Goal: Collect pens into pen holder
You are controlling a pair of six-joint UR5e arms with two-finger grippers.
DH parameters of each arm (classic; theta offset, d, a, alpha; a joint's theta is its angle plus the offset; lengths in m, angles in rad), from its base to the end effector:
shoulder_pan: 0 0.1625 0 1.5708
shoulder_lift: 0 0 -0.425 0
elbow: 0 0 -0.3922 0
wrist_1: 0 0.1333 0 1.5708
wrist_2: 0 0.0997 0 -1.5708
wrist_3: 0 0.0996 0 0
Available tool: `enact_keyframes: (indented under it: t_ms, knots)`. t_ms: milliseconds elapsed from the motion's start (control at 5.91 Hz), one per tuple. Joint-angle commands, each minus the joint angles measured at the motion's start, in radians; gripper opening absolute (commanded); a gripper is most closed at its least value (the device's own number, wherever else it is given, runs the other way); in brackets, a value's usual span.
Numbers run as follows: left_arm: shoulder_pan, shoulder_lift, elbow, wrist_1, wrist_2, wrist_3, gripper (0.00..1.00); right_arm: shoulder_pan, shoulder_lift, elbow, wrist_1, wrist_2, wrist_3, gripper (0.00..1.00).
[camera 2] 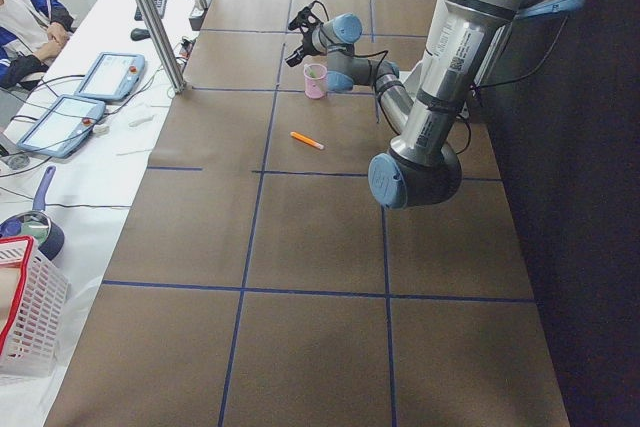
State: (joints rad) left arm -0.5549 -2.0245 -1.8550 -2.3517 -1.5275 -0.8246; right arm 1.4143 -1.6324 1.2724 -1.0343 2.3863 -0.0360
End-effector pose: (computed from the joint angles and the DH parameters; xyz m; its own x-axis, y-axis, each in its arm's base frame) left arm 0.4213 -0.4231 0.1863 0.4147 0.5409 -0.7318 0.3835 0.6254 0.6796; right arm -0.0103 -0.4550 0.7746 0.6513 -0.2680 0.7100 0.1770 0.9634 0.2013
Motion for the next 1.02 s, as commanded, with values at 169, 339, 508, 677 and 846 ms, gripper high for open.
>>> enact_keyframes:
  t_ms: [169,339,508,677,846]
  knots:
    - [0.000,0.001,0.002,0.000,0.000,0.001,1.00,-0.075,0.003,-0.021,0.076,-0.053,0.094,1.00]
    - [0.000,0.001,0.002,0.000,0.000,0.001,1.00,-0.083,0.011,-0.049,0.074,-0.056,0.094,1.00]
    - [0.000,0.003,0.003,0.000,0.000,0.001,1.00,-0.086,0.013,-0.062,0.074,-0.056,0.093,1.00]
    - [0.000,0.003,0.003,0.000,0.000,0.001,1.00,-0.087,0.013,-0.061,0.074,-0.056,0.094,0.98]
    - [0.000,0.018,0.003,-0.001,0.000,0.001,1.00,-0.087,0.025,-0.061,0.071,-0.056,0.100,0.77]
